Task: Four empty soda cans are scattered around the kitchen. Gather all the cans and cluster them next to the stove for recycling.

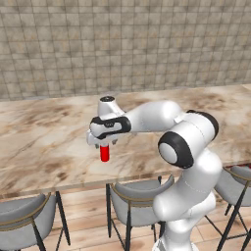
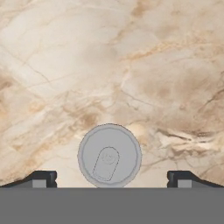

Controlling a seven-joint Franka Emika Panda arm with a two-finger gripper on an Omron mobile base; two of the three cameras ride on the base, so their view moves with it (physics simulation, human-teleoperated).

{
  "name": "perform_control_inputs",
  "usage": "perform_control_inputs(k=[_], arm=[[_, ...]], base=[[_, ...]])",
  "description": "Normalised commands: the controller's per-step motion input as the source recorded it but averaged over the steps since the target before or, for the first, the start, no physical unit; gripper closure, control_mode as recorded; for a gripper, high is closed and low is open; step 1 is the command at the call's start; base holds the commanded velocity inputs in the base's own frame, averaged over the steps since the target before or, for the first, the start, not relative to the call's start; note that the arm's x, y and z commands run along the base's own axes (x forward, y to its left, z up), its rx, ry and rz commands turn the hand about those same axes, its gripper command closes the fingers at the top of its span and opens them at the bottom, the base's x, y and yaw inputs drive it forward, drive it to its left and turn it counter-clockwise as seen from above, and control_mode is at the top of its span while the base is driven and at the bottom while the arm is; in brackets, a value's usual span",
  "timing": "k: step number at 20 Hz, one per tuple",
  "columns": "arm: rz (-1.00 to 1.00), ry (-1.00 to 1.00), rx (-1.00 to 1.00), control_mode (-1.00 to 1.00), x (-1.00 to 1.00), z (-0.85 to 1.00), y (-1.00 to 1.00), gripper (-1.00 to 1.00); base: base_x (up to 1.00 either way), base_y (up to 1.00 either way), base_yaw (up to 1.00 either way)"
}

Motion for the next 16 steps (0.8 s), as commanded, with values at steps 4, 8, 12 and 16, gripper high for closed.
perform_control_inputs(k=[4, 8, 12, 16], arm=[[0.00, 0.02, 0.00, -1.00, 0.00, -0.10, 0.00, -1.00], [0.00, 0.02, 0.00, -1.00, 0.03, -0.11, 0.00, -1.00], [0.00, 0.00, 0.00, -1.00, 0.09, -0.06, 0.02, -1.00], [0.00, 0.01, 0.00, -1.00, 0.09, -0.04, 0.01, -1.00]], base=[[0.00, 0.00, 0.00], [0.00, 0.00, 0.00], [0.00, 0.00, 0.00], [0.00, 0.00, 0.00]])
